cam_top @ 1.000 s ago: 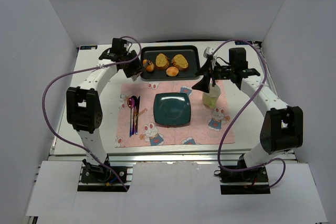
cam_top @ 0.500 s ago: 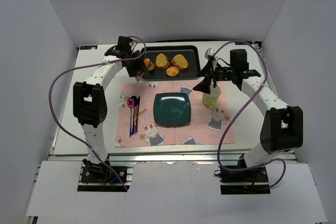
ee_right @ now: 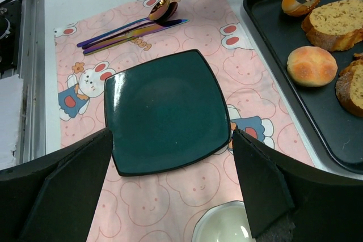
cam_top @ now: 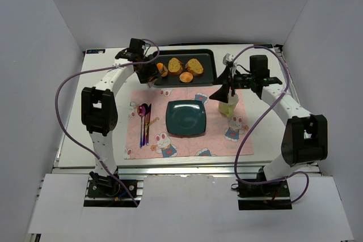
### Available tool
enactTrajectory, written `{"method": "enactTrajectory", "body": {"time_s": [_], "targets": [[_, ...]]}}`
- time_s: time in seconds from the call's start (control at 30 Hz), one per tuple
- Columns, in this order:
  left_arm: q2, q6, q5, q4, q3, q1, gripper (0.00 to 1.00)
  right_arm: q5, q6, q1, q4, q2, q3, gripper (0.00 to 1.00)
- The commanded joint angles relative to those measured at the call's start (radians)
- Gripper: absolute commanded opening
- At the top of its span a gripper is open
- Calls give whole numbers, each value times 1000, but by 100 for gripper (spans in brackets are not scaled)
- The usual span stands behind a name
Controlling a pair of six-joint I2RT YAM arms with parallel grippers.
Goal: Place the bread
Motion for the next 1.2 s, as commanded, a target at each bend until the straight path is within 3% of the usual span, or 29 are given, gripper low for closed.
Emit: {"method": "enactTrajectory", "body": {"time_s": [0.0,0.47,0.57,0.77,0.93,1.17], "targets": [[-6,-3,-11,-13,40,-6,64,-40,15,-14,41,-41,-10,90],[33,-42,32,45,37,-6,61,-57,33,-26,60,-41,-24,89],[37,-49,39,53,36,-6,55,-55,33,-26,60,-42,-27,89],[16,-52,58,61,30,-1,28,-58,35,-31,55,-47,-30,89],[-29,-52,70,62,17,5,12,-60,38,-31,57,-45,-29,90],[-139,-35,90,61,-7,6,1,-61,41,-31,52,-51,-26,89]]}}
